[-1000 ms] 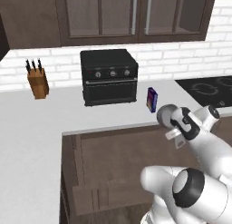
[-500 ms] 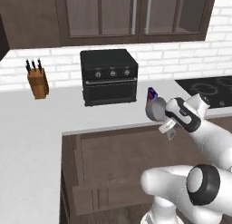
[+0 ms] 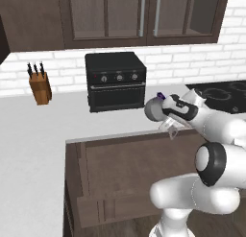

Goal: Pick the measuring cup from the drawer and place it on the counter.

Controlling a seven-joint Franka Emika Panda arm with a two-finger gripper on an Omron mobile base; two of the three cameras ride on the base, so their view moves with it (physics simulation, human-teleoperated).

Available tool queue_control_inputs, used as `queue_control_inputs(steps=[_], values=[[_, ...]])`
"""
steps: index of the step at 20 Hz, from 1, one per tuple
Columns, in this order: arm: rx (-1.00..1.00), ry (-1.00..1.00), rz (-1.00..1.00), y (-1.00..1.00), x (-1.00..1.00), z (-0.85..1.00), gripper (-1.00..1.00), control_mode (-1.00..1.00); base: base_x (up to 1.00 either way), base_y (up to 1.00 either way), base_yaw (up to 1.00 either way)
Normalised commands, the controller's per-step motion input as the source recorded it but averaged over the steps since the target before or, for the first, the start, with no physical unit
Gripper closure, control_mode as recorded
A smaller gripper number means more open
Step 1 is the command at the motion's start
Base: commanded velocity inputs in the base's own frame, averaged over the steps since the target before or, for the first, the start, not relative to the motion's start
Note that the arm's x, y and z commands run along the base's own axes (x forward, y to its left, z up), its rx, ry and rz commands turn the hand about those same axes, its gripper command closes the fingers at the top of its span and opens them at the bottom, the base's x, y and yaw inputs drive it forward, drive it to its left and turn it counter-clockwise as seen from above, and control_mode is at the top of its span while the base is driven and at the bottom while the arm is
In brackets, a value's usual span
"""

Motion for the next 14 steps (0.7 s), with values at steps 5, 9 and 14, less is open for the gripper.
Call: queue_control_inputs(steps=[5,9,14], values=[[-0.08,0.0,0.0,0.18,0.5,0.0,1.0,-1.0,0.0,0.0,0.0],[-0.06,0.0,0.02,0.08,0.6,-0.04,1.0,-1.0,0.0,0.0,0.0],[-0.04,0.0,0.04,0.01,0.55,-0.08,1.0,-1.0,0.0,0.0,0.0]])
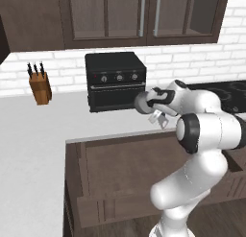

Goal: Pick the measuring cup from the drawer and place it on the counter.

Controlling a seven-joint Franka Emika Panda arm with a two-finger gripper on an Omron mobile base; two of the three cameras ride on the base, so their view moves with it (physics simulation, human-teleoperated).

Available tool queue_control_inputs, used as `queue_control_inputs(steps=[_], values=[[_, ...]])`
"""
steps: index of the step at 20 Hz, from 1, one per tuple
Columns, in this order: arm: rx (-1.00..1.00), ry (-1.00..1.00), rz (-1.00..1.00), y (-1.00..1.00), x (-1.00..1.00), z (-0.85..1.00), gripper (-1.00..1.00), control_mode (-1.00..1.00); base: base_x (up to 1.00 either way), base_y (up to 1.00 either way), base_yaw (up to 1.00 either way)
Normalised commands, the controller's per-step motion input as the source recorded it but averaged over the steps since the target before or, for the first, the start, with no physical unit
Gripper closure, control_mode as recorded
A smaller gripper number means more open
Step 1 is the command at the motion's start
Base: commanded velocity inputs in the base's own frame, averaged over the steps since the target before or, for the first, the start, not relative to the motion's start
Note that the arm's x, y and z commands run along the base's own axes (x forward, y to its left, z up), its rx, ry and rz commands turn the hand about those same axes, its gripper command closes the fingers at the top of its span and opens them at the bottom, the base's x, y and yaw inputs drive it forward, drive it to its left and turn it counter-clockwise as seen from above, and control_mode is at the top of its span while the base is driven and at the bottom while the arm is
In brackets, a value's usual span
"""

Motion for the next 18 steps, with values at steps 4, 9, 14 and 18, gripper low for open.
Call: queue_control_inputs(steps=[4,9,14,18], values=[[-0.04,0.0,0.05,0.0,0.37,-0.24,1.0,-1.0,0.0,0.0,0.0],[-0.06,0.0,0.06,0.0,0.4,-0.28,1.0,-1.0,0.0,0.0,0.0],[-0.07,0.0,0.05,0.04,0.4,-0.31,1.0,-1.0,0.0,0.0,0.0],[-0.07,0.0,0.04,0.06,0.39,-0.33,1.0,-1.0,0.0,0.0,0.0]])
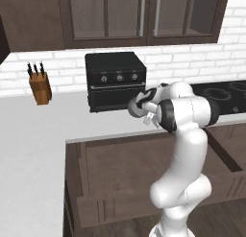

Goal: Pick the measuring cup from the drawer and place it on the counter.

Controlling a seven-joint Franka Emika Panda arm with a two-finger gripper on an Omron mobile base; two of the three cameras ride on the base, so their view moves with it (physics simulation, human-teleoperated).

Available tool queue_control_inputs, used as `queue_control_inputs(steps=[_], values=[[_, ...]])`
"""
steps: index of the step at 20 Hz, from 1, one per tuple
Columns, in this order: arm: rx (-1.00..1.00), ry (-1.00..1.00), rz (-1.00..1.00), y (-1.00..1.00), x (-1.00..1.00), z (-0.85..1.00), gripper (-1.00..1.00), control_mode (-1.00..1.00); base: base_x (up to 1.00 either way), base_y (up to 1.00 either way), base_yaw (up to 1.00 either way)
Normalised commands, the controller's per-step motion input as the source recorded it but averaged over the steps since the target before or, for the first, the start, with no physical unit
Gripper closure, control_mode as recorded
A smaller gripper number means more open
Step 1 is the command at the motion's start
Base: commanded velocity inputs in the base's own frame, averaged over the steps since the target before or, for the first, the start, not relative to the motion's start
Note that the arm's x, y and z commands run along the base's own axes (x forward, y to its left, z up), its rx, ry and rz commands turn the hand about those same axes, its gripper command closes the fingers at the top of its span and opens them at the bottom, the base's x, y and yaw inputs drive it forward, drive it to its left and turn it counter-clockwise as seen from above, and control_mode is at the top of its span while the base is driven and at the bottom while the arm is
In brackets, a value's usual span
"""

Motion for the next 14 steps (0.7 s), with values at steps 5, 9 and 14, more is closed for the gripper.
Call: queue_control_inputs(steps=[5,9,14], values=[[-0.08,0.0,0.05,0.12,0.34,-0.42,1.0,-1.0,0.0,0.0,0.0],[-0.08,0.0,0.04,0.2,0.35,-0.42,1.0,-1.0,0.0,0.0,0.0],[-0.05,-0.03,0.02,0.12,0.42,-0.35,-1.0,-1.0,0.0,0.0,0.0]])
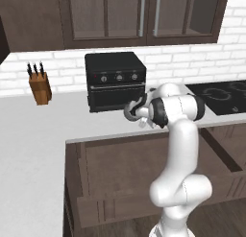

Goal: Pick the measuring cup from the drawer and place it on the counter.

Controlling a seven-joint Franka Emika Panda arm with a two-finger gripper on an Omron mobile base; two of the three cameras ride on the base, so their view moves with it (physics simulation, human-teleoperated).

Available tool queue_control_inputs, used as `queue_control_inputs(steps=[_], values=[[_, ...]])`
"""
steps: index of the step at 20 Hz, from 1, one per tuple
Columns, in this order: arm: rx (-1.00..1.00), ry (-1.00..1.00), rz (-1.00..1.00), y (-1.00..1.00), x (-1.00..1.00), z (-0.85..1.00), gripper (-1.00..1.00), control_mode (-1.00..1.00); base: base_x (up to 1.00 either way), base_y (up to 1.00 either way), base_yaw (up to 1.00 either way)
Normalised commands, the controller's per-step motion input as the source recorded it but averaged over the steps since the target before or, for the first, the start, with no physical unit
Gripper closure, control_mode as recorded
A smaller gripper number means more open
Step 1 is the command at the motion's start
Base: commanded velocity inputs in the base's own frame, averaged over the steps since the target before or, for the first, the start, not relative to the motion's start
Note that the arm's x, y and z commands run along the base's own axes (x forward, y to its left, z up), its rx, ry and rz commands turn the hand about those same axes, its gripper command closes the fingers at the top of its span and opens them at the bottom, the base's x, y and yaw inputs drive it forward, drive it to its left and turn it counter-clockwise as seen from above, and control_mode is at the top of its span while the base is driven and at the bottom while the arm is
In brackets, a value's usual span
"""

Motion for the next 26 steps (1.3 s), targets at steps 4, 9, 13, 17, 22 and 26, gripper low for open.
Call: queue_control_inputs(steps=[4,9,13,17,22,26], values=[[-0.01,-0.11,0.0,0.03,0.36,-0.21,-1.0,-1.0,0.0,0.0,0.0],[0.0,-0.28,0.01,0.0,-0.23,0.04,-1.0,-1.0,0.0,0.0,0.0],[0.0,-0.32,0.0,0.0,-0.19,0.17,-1.0,-1.0,0.0,0.0,0.0],[0.0,-0.31,0.0,0.0,-0.47,0.33,-1.0,-1.0,0.0,0.0,0.0],[0.0,-0.33,0.0,-0.03,-0.85,0.5,-1.0,-1.0,0.0,0.0,0.0],[0.0,-0.27,0.0,-0.04,-0.7,0.77,-1.0,-1.0,0.0,0.0,0.0]])
